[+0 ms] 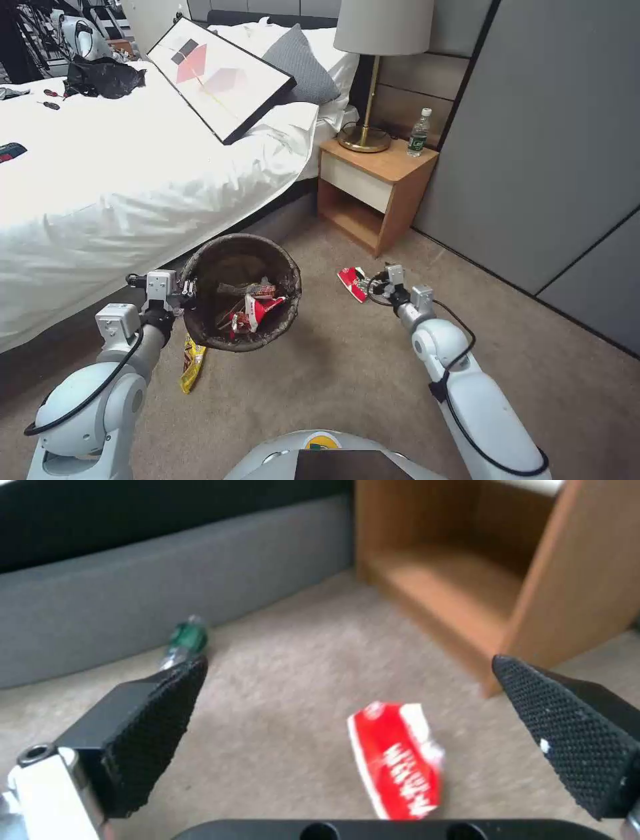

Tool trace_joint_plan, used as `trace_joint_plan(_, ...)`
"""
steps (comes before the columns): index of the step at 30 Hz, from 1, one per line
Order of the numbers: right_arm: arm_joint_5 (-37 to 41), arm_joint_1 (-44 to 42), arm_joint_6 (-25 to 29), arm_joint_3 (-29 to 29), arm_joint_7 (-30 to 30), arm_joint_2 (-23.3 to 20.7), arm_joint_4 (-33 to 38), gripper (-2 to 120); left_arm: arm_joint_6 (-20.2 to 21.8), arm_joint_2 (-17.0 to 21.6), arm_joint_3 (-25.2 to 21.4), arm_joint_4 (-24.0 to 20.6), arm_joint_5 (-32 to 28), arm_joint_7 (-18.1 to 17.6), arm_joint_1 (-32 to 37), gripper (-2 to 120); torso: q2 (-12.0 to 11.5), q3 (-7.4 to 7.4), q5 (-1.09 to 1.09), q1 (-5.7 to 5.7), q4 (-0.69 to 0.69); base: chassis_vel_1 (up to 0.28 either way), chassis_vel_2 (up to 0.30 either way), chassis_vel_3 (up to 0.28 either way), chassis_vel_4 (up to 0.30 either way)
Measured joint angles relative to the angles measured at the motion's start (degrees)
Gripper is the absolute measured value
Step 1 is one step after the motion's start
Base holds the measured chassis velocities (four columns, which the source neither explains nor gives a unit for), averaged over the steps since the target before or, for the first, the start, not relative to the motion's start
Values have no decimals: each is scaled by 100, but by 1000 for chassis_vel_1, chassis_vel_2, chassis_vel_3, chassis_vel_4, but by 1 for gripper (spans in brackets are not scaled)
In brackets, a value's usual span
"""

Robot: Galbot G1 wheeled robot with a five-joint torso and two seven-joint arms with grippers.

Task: Pick up the trash bin, then pick up the garbage from the floor and place it into the trash bin.

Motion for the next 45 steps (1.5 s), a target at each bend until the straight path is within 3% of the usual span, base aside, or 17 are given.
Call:
trace_joint_plan(15, 233, 862, -208, -586, -62, 137, -1572, 100, 66, 2, -21, -262, -5, -35, 68, 3, 0, 0, 0, 0, 0, 0, 0, 0, 0)
trace_joint_plan(45, 178, 1812, 214, -594, 74, 323, -3520, 100, 74, 0, 22, -297, 48, -31, 91, 3, 0, 0, -1, 0, 0, 0, 0, 0, 0)
